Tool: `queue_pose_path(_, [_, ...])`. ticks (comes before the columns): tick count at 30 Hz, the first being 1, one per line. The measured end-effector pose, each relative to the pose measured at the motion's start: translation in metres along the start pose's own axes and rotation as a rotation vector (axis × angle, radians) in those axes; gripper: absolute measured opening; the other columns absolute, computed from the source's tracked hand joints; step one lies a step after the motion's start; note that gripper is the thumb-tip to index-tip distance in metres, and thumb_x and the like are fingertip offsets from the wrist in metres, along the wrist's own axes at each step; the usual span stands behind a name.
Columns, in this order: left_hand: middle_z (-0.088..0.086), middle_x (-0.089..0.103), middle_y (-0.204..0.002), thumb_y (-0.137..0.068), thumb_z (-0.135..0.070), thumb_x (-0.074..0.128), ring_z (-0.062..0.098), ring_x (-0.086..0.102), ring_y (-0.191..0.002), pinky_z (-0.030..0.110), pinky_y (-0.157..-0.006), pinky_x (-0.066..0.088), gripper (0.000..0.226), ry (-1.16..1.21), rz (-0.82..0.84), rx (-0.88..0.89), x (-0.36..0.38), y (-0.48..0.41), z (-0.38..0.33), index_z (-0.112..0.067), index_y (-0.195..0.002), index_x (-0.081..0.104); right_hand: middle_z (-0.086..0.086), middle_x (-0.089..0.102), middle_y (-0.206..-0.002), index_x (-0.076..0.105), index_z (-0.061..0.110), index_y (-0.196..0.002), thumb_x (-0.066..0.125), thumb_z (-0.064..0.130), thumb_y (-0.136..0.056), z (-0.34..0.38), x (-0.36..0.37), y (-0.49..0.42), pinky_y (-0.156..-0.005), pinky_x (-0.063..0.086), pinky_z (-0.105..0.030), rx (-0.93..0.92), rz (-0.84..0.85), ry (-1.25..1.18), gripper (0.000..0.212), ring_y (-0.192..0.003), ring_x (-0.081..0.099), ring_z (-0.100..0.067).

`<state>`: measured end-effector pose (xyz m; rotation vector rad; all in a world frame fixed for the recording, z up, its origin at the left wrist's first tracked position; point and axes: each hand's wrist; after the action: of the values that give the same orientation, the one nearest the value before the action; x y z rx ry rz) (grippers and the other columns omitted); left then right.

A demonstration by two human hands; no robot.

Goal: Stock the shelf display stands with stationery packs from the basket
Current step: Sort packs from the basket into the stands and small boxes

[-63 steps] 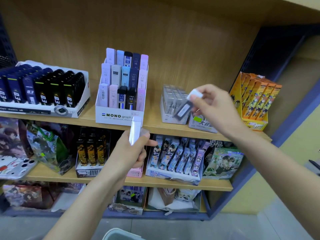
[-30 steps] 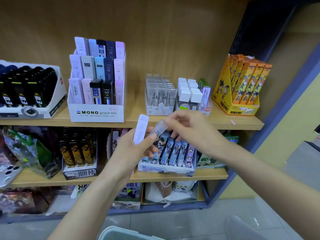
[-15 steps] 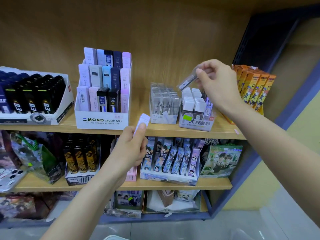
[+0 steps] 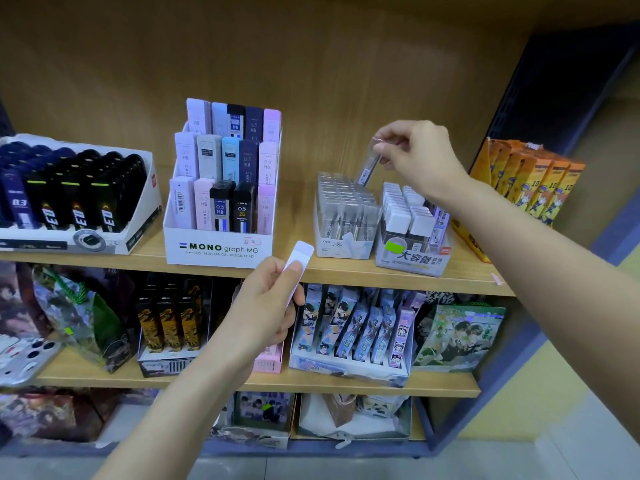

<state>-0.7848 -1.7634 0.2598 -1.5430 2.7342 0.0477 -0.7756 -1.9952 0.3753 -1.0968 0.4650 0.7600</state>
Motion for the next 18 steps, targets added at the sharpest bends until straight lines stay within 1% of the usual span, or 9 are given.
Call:
queue_pose_path(4, [0.01,0.041,-0.073,-0.099,-0.032,0.044,0.012,0.026,-0.046,0.023,-0.042,0.018,0.028,-0.01,0.015,-0.008,-0.001,-0.002,0.001,-0.011,-0.081,0.044,-0.005,0.066,-0.077,0.069,0.01,-0.091,0.058,0.011,-0.092,0.001,-0.008,-0.007,-0.083,0.054,-0.027,-0.018,0.068,0.027,0.011,-0.061,0.059,-0.002])
queue_pose_path(5, [0.009,0.043,-0.072,-0.099,-0.032,0.044,0.012,0.026,-0.045,0.023,-0.042,0.018,0.028,-0.006,0.014,-0.01,-0.001,-0.002,0.001,-0.011,-0.081,0.045,-0.007,0.067,-0.078,0.069,0.009,-0.092,0.058,0.011,-0.092,0.001,-0.009,-0.008,-0.083,0.054,-0.026,-0.024,0.082,0.039,0.011,-0.062,0.06,-0.003])
queue_pose_path(7, [0.003,0.045,-0.064,-0.099,-0.032,0.043,0.011,0.026,-0.043,0.022,-0.041,0.019,0.027,0.001,0.016,-0.014,-0.001,-0.002,0.001,-0.01,-0.083,0.045,-0.01,0.068,-0.082,0.069,0.008,-0.094,0.058,0.011,-0.093,0.001,-0.008,-0.009,-0.084,0.053,-0.025,-0.028,0.085,0.064,0.012,-0.07,0.065,-0.012])
queue_pose_path(9, [0.002,0.043,-0.06,-0.099,-0.032,0.043,0.01,0.026,-0.042,0.022,-0.04,0.019,0.028,0.005,0.024,-0.016,0.001,-0.002,-0.001,-0.009,-0.083,0.045,-0.012,0.068,-0.087,0.069,0.005,-0.097,0.058,0.011,-0.093,0.0,-0.006,-0.011,-0.08,0.053,-0.022,-0.017,0.07,0.074,0.013,-0.078,0.067,-0.02])
queue_pose_path(11, [-0.002,0.045,-0.056,-0.099,-0.031,0.043,0.009,0.027,-0.04,0.02,-0.039,0.02,0.027,0.014,0.025,-0.018,0.002,-0.002,-0.001,-0.008,-0.084,0.046,-0.013,0.068,-0.09,0.068,0.004,-0.099,0.058,0.01,-0.093,0.0,-0.002,-0.013,-0.077,0.054,-0.021,-0.01,0.054,0.06,0.014,-0.081,0.067,-0.023])
queue_pose_path(13, [-0.009,0.046,-0.05,-0.1,-0.03,0.043,0.008,0.027,-0.039,0.019,-0.039,0.02,0.027,0.018,0.028,-0.023,0.003,-0.003,-0.002,-0.007,-0.085,0.046,-0.006,0.065,-0.087,0.068,0.005,-0.1,0.058,0.01,-0.093,-0.002,0.003,-0.015,-0.082,0.054,-0.028,-0.021,0.024,0.066,0.014,-0.078,0.066,-0.019])
queue_pose_path(14, [-0.009,0.047,-0.051,-0.099,-0.03,0.043,0.008,0.027,-0.039,0.02,-0.039,0.02,0.027,0.021,0.029,-0.023,0.003,-0.003,-0.002,-0.007,-0.086,0.046,-0.003,0.063,-0.086,0.068,0.006,-0.1,0.058,0.01,-0.093,-0.003,0.004,-0.015,-0.084,0.054,-0.031,-0.021,0.01,0.07,0.013,-0.075,0.064,-0.015])
queue_pose_path(16, [-0.007,0.048,-0.054,-0.099,-0.031,0.044,0.008,0.028,-0.04,0.021,-0.04,0.021,0.027,0.023,0.026,-0.021,0.002,-0.004,-0.001,-0.008,-0.086,0.047,-0.001,0.061,-0.085,0.068,0.008,-0.1,0.058,0.011,-0.093,-0.005,0.006,-0.016,-0.085,0.053,-0.033,-0.009,0.007,0.071,0.013,-0.071,0.061,-0.011])
queue_pose_path(18, [-0.005,0.047,-0.054,-0.098,-0.032,0.044,0.009,0.028,-0.041,0.021,-0.04,0.021,0.028,0.016,0.022,-0.023,0.001,-0.005,-0.001,-0.008,-0.085,0.047,-0.001,0.061,-0.086,0.068,0.008,-0.099,0.057,0.011,-0.093,-0.006,0.008,-0.018,-0.086,0.053,-0.035,-0.013,-0.003,0.075,0.013,-0.075,0.062,-0.015])
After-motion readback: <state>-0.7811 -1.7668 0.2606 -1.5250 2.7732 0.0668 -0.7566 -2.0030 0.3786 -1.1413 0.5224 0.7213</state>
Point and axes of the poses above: each hand's wrist, its own y-axis away from the middle knuckle, its own x-axis out of the palm, z = x × y
